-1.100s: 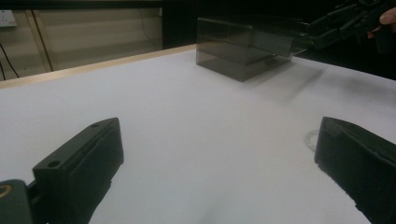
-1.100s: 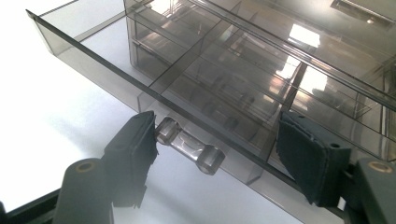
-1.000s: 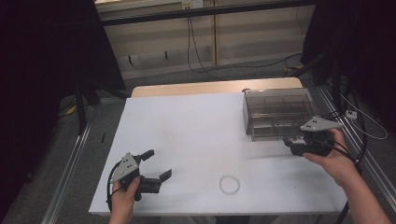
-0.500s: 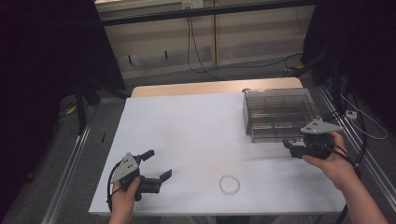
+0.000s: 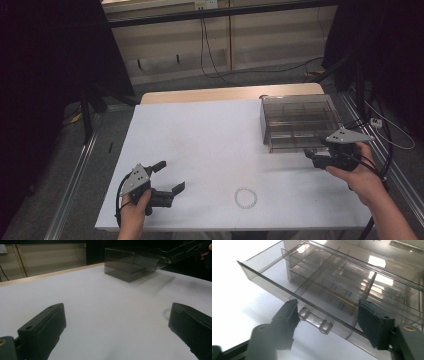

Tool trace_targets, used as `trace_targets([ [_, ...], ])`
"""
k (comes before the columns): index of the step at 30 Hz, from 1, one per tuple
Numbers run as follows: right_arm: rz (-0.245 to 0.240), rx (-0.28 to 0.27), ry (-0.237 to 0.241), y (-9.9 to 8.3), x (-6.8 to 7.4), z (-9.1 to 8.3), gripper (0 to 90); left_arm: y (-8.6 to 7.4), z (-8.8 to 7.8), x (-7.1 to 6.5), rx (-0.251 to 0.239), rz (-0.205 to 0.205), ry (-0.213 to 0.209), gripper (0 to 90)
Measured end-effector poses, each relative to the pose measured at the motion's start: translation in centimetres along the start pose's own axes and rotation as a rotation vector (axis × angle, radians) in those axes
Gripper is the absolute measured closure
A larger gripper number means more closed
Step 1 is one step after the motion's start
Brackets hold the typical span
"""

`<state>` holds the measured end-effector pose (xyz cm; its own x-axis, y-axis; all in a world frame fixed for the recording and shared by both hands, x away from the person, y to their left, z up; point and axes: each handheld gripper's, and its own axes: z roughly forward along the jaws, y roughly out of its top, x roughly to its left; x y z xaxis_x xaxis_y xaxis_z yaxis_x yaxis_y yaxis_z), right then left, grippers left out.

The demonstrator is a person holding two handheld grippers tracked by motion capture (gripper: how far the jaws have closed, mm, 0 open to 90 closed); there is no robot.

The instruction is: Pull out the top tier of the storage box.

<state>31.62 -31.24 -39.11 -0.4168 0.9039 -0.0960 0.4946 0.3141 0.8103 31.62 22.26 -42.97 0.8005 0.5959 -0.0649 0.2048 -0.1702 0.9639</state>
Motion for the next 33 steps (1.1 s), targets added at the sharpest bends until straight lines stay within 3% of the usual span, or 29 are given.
trace_targets([
  [4, -0.005, 0.003, 0.008, 0.4, 0.2, -0.3, 34.5, 0.0, 0.0, 0.0, 0.001, -0.002, 0.002, 1.6],
  [9, -0.021, -0.004, 0.056, 1.1, 1.1, -0.7, 33.3, 0.0, 0.0, 0.0, 0.002, 0.001, 0.0, 1.6],
  [19, -0.071, -0.029, 0.159, 2.2, 4.4, -0.8, 22.0, 0.0, 0.0, 0.0, 0.0, -0.001, 0.0, 1.6],
  [25, -0.078, -0.043, 0.217, 2.5, 6.0, -0.6, 21.3, 0.0, -0.1, 0.0, 0.0, 0.0, 0.0, 1.6],
  [33, -0.111, -0.046, 0.258, 2.7, 7.8, -0.1, 20.5, 0.0, -0.1, 0.1, -0.001, 0.001, 0.002, 1.6],
])
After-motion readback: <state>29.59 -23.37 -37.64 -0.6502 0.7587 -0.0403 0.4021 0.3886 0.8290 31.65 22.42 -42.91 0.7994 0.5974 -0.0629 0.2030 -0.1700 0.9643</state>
